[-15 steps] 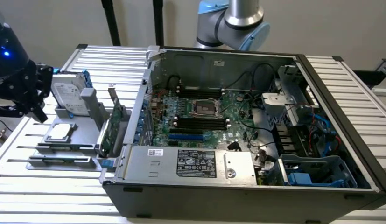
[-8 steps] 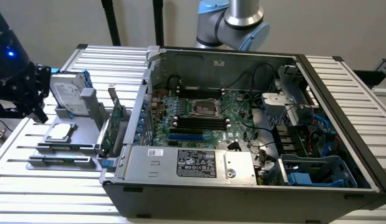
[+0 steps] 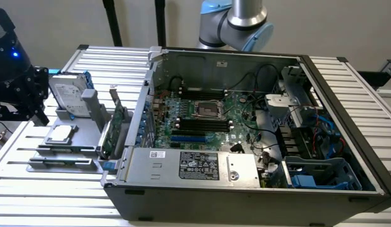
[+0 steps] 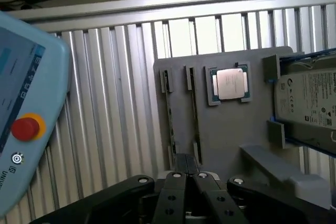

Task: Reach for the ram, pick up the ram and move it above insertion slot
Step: 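Pick up the ram and move it above insertion slot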

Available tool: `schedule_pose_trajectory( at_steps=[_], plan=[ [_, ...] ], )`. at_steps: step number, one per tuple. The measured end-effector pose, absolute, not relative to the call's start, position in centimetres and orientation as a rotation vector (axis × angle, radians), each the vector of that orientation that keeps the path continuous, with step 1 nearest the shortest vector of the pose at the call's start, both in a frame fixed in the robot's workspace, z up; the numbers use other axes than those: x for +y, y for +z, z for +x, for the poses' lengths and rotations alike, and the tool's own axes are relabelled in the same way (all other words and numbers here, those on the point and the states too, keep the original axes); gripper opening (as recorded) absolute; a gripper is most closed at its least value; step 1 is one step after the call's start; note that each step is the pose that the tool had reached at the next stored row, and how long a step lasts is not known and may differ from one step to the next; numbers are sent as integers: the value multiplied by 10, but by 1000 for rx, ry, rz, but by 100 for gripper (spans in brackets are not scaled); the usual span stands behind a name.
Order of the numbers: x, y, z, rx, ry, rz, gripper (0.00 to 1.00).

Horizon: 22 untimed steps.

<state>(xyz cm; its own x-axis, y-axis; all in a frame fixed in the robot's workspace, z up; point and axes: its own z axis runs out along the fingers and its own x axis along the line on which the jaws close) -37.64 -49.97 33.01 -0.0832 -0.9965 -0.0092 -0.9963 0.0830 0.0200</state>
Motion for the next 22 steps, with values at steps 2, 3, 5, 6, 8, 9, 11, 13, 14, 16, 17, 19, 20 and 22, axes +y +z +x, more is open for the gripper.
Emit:
schedule_pose_trajectory(
  at_steps=[2, 3, 5, 6, 8, 9, 11, 13, 14, 16, 17, 19, 20, 22],
  plan=[
    [-500, 329, -376, -2268, -33, 2163, 11],
    [-500, 329, -376, -2257, -33, 2174, 11],
    [-500, 329, -376, -2255, -33, 2175, 11],
    [-500, 329, -376, -2255, -33, 2176, 11],
    [-500, 329, -376, -2255, -33, 2176, 18],
    [-500, 329, -376, -2255, -33, 2176, 18],
    [-500, 329, -376, -2255, -33, 2175, 24],
    [-500, 329, -376, -2255, -33, 2176, 36],
    [-500, 328, -376, -2256, -33, 2176, 36],
    [-500, 324, -376, -2255, -34, 2175, 36],
    [-500, 322, -376, -2255, -34, 2175, 36],
    [-500, 319, -376, -2255, -34, 2175, 36],
    [-500, 317, -376, -2255, -34, 2175, 36],
    [-500, 314, -376, -2255, -34, 2175, 36]
  ],
)
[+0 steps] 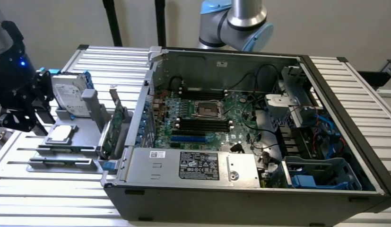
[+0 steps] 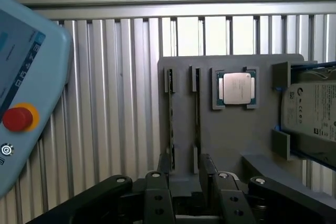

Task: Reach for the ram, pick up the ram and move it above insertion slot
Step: 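Pick up the ram and move it above insertion slot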

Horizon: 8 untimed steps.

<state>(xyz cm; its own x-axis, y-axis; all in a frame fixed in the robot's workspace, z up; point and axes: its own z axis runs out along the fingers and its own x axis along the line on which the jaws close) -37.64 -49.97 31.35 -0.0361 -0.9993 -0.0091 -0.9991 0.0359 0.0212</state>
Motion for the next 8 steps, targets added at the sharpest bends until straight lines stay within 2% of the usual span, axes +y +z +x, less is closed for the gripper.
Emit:
schedule_pose_trajectory(
  at_steps=[8],
  plan=[
    [-500, 299, -376, -2255, -34, 2175, 36]
  ],
)
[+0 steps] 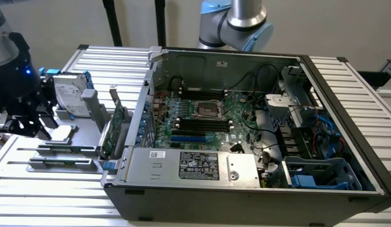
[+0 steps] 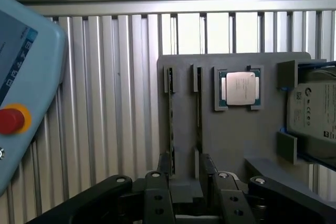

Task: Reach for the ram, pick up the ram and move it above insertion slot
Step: 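Pick up the ram and move it above insertion slot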

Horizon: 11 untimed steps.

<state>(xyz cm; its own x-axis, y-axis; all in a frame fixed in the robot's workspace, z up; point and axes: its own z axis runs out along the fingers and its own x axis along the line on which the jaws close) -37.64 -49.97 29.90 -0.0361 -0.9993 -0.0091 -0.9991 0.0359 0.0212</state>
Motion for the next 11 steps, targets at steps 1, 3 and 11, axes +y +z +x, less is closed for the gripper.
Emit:
schedule_pose_trajectory(
  at_steps=[1, 3, 11],
  plan=[
    [-500, 297, -376, -2255, -34, 2175, 36],
    [-500, 294, -376, -2255, -34, 2175, 36],
    [-500, 279, -377, -2254, -33, 2175, 36]
  ],
)
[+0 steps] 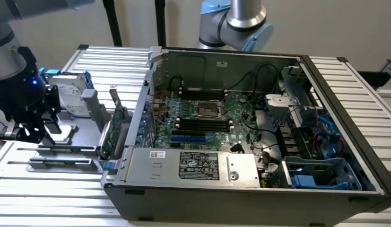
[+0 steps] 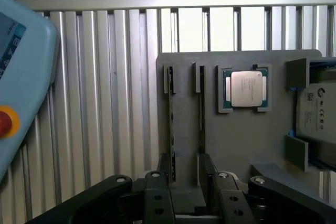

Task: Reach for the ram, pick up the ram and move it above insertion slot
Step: 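Pick up the ram and move it above insertion slot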

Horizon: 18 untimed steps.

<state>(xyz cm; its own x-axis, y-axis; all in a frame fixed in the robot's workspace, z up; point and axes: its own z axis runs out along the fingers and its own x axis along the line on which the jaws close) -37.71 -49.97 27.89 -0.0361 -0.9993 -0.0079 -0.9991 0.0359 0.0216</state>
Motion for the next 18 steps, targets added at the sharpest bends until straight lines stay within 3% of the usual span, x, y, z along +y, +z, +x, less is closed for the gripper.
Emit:
schedule_pose_trajectory(
  at_steps=[18],
  plan=[
    [-500, 246, -387, -2253, -31, 2174, 36]
  ],
)
